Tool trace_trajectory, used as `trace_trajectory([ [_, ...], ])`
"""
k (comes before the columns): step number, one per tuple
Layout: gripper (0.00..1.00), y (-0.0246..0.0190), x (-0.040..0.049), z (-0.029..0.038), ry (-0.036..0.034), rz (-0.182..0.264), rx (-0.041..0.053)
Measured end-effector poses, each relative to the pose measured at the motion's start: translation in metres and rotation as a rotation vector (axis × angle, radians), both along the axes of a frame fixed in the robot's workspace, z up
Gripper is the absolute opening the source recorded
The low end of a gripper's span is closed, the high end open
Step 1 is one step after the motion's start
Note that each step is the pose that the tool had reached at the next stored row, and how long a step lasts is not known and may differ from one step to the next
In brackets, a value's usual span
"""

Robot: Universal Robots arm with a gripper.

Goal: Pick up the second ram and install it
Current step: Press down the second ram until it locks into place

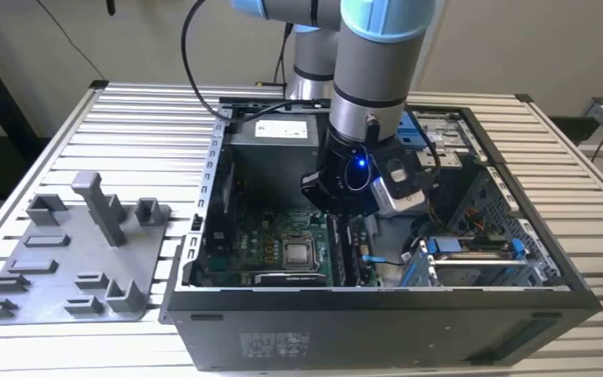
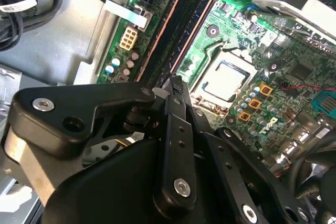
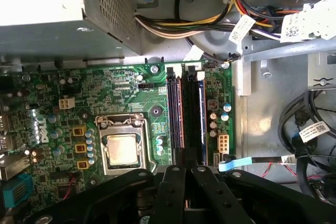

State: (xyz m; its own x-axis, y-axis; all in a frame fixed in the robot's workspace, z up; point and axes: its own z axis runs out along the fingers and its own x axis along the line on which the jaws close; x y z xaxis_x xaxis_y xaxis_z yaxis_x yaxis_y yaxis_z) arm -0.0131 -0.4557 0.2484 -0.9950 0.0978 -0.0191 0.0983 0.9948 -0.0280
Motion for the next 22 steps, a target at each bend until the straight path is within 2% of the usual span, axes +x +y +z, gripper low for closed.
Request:
trace_trajectory([
  [8, 0.11, 0.0, 0.0, 0.0, 0.0, 0.006, 0.0004],
  [14, 0.11, 0.0, 0.0, 0.0, 0.0, 0.089, 0.0004],
  [22, 0.11, 0.0, 0.0, 0.0, -0.0001, 0.174, 0.0004],
])
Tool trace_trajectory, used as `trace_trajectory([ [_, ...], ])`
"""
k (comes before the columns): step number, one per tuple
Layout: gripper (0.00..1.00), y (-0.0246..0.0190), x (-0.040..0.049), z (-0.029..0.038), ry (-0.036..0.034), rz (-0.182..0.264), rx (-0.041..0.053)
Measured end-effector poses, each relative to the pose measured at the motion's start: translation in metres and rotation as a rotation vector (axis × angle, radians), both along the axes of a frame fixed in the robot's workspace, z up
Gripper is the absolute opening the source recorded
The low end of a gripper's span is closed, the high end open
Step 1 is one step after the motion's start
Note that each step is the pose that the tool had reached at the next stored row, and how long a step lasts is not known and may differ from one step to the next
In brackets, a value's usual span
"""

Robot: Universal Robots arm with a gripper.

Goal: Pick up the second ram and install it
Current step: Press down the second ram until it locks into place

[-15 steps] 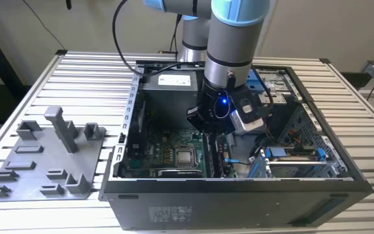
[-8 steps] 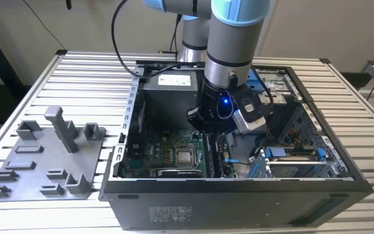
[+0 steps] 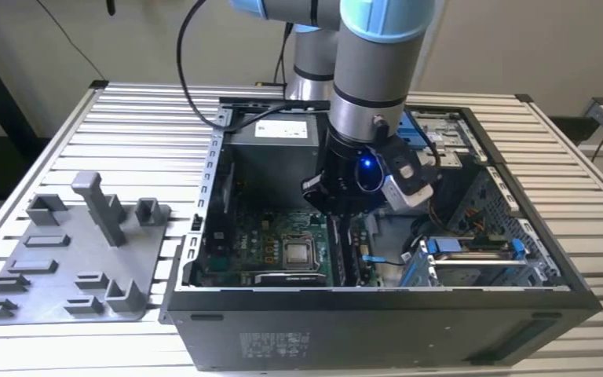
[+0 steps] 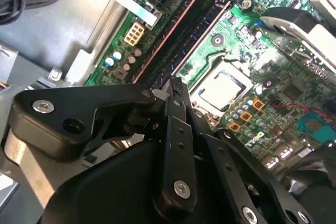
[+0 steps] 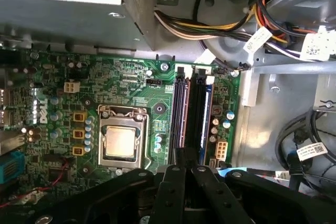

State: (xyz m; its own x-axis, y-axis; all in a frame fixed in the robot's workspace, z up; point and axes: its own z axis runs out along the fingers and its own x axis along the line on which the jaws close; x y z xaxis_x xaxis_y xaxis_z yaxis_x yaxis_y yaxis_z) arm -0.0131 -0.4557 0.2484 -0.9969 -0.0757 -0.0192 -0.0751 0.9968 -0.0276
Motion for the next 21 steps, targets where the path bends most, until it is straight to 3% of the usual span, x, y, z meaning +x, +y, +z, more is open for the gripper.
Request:
trace_trajectory([
  [8, 0.11, 0.0, -0.0004, 0.0, -0.0004, 0.085, 0.0],
  [21, 0.11, 0.0, -0.0007, -0.0001, -0.0004, 0.293, 0.0001],
])
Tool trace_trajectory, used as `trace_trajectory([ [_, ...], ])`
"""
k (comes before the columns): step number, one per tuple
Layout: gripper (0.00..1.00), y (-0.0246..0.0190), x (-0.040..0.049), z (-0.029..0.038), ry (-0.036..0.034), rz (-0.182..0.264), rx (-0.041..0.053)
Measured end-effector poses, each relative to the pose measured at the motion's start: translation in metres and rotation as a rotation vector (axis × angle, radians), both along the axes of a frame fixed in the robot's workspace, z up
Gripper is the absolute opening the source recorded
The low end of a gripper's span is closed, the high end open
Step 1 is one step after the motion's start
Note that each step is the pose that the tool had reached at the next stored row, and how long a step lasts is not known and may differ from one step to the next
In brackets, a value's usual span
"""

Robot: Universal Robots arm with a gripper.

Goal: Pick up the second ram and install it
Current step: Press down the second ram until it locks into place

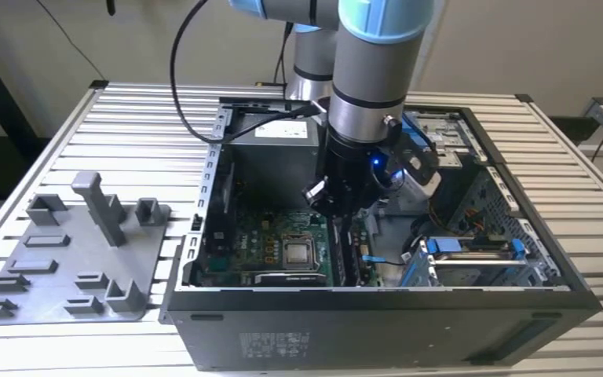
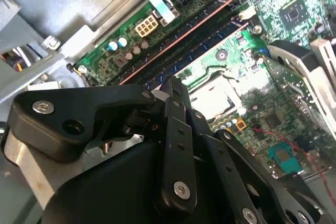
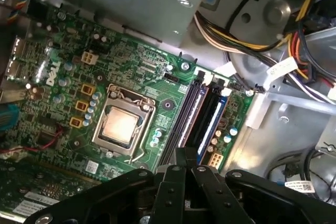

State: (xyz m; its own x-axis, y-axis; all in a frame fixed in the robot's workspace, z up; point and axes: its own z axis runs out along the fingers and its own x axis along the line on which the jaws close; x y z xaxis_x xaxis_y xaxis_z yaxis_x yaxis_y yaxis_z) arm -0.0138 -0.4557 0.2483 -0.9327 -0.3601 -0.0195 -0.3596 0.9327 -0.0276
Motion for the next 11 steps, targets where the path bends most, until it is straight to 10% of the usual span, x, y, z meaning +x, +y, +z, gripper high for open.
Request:
trace_trajectory([
  [11, 0.11, 0.0, -0.0003, -0.0007, 0.0, 0.192, 0.0],
])
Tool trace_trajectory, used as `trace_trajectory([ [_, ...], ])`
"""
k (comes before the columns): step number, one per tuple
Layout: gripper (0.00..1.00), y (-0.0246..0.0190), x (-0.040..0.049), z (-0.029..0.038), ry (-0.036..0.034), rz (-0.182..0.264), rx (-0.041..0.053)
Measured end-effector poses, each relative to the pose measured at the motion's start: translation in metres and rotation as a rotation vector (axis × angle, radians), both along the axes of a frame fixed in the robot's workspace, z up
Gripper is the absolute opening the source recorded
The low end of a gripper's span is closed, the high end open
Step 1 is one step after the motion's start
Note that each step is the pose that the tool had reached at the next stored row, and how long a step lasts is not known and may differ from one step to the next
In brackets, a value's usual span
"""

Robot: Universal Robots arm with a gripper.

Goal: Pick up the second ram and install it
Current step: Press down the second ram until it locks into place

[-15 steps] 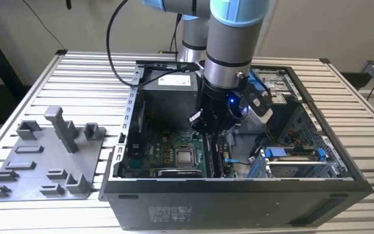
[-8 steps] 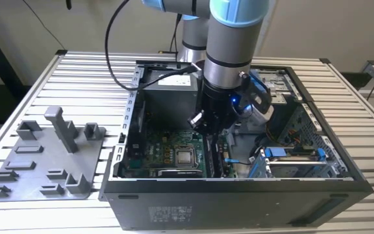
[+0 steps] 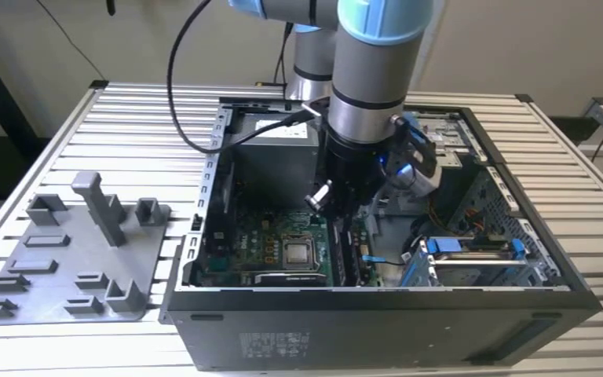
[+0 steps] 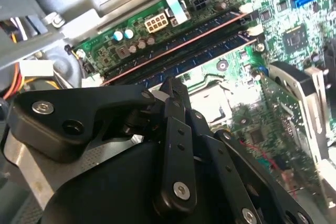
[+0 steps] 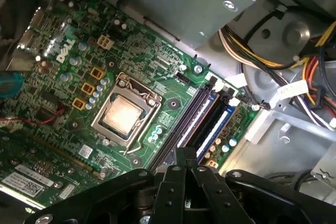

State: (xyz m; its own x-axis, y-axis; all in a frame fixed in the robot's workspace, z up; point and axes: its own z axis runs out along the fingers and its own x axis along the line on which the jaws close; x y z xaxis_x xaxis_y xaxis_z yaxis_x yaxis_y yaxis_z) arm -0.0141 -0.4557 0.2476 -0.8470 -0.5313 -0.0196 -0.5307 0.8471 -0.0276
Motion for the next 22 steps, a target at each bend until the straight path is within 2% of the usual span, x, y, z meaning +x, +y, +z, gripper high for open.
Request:
trace_trajectory([
  [8, 0.11, 0.0, -0.0018, -0.0007, 0.0003, 0.107, -0.0022],
  [22, 0.11, 0.0, -0.0023, -0.0036, -0.0001, 0.36, -0.0029],
])
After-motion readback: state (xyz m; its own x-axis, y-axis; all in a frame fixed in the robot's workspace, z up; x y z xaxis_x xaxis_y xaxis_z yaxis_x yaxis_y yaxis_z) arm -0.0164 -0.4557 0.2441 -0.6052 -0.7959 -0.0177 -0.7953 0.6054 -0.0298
